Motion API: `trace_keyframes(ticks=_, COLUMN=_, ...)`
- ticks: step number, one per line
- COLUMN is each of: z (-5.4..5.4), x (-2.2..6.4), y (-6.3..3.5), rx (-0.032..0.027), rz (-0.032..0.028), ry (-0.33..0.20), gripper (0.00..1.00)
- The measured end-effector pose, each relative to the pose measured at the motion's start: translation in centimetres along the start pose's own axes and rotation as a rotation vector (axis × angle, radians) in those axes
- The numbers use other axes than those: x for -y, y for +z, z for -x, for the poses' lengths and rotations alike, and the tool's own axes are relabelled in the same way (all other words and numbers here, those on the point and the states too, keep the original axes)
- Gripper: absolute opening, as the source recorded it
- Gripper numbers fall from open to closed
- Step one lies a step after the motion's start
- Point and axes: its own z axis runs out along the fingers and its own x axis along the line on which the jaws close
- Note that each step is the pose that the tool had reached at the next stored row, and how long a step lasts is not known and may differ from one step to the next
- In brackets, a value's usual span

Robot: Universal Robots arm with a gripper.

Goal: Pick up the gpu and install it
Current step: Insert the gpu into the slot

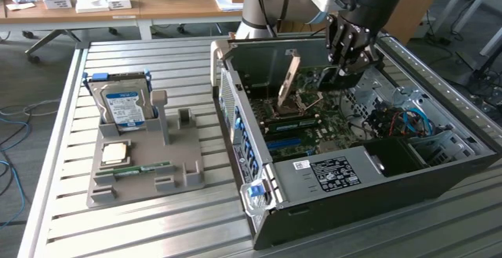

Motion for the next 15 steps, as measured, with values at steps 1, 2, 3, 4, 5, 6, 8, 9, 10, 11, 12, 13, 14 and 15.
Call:
trace_keyframes(ticks=1, z=0.0, x=-0.01, y=0.18, rx=0.0, rz=-0.0006, ry=0.0, gripper=0.27)
trace_keyframes(ticks=2, z=0.0, x=-0.03, y=0.37, rx=-0.0001, rz=-0.0014, ry=0.0, gripper=0.27)
trace_keyframes(ticks=3, z=0.0, x=-0.04, y=0.55, rx=0.0, rz=-0.0022, ry=0.0, gripper=0.27)
trace_keyframes(ticks=4, z=0.0, x=-0.05, y=0.73, rx=-0.0001, rz=-0.0029, ry=0.0, gripper=0.27)
trace_keyframes(ticks=5, z=-0.1, x=-0.07, y=0.9, rx=-0.0002, rz=-0.0038, ry=0.0, gripper=0.27)
trace_keyframes(ticks=6, z=-0.1, x=-0.1, y=1.08, rx=-0.0001, rz=-0.0049, ry=0.0, gripper=0.27)
trace_keyframes(ticks=8, z=-0.1, x=-0.15, y=1.4, rx=-0.0002, rz=-0.0077, ry=0.0, gripper=0.27)
trace_keyframes(ticks=9, z=-0.1, x=-0.17, y=1.57, rx=-0.0002, rz=-0.0094, ry=-0.001, gripper=0.27)
trace_keyframes(ticks=10, z=-0.1, x=-0.2, y=1.71, rx=-0.0002, rz=-0.011, ry=-0.001, gripper=0.27)
trace_keyframes(ticks=11, z=-0.1, x=-0.22, y=1.85, rx=-0.0003, rz=-0.0125, ry=-0.001, gripper=0.27)
trace_keyframes(ticks=12, z=-0.1, x=-0.25, y=1.99, rx=-0.0003, rz=-0.0141, ry=-0.001, gripper=0.27)
trace_keyframes(ticks=13, z=-0.1, x=-0.28, y=2.12, rx=-0.0003, rz=-0.0158, ry=-0.001, gripper=0.27)
trace_keyframes(ticks=14, z=-0.1, x=-0.28, y=2.19, rx=-0.0009, rz=-0.0163, ry=-0.001, gripper=0.27)
trace_keyframes(ticks=15, z=-0.1, x=-0.28, y=2.21, rx=-0.0017, rz=-0.0163, ry=-0.001, gripper=0.27)
